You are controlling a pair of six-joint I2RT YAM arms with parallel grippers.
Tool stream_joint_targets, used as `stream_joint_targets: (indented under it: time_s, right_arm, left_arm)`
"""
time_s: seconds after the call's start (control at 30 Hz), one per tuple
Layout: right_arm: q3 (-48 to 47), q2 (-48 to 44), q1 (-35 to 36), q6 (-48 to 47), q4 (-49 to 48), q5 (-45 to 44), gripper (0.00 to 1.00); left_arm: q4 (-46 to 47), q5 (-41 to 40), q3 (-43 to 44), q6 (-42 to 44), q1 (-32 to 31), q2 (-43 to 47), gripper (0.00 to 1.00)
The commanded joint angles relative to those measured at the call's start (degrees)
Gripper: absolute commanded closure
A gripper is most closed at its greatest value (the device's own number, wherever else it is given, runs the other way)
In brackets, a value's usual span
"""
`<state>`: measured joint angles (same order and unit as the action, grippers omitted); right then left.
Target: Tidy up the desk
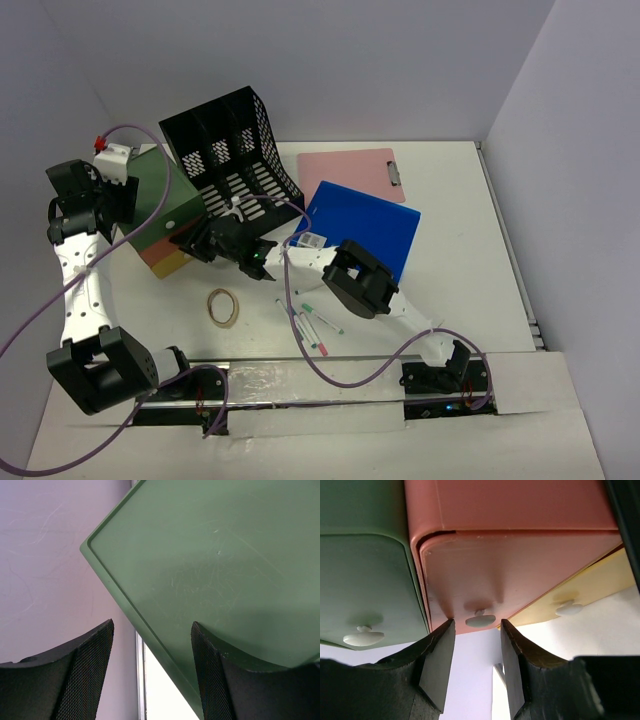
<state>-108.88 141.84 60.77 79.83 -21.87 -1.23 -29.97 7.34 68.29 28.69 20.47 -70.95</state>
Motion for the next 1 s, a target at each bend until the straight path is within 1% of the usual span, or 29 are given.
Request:
stream_joint_targets:
  time_s: [0.0,0.47,0.7,0.77,0.9,0.97]
  right_arm:
    - [-1.57,0.23,-0.71,-0.02,-3.18,-4.13,0.52]
    - [-1.69,0.28,-1.45,-0.64,-3.01,-4.83,0.58]
    - [-1.74,0.24,-1.68,-1.08,-3.00,-4.80,0.72]
    - [-1.45,0.01,-1.71,-1.16,-3.04,-4.75,0.74]
    - [-0.28,-0.60,-1.80,-1.37,-3.47,-5.01,0.74]
    - [-0.30,-0.60,-1.84,-1.43,-3.64,-4.40,0.81]
  left_arm:
    - [-3.52,1.42,1.14,-0.47,0.36,-0.77,0.30]
    - [-4.22,1.63,1.40,-0.21,0.36,-0.68,0.30]
    - [-4.43,1.54,1.79,-0.12,0.33,-0.59,0.30]
    - [-4.57,1.54,1.96,-0.12,0.31,-0.62,0.30]
    - [-4.69,1.54,2.05,-0.06,0.30,-0.59,0.30]
    - [-4.77,1.58,2.15,-0.12,0.30,-0.57,0.30]
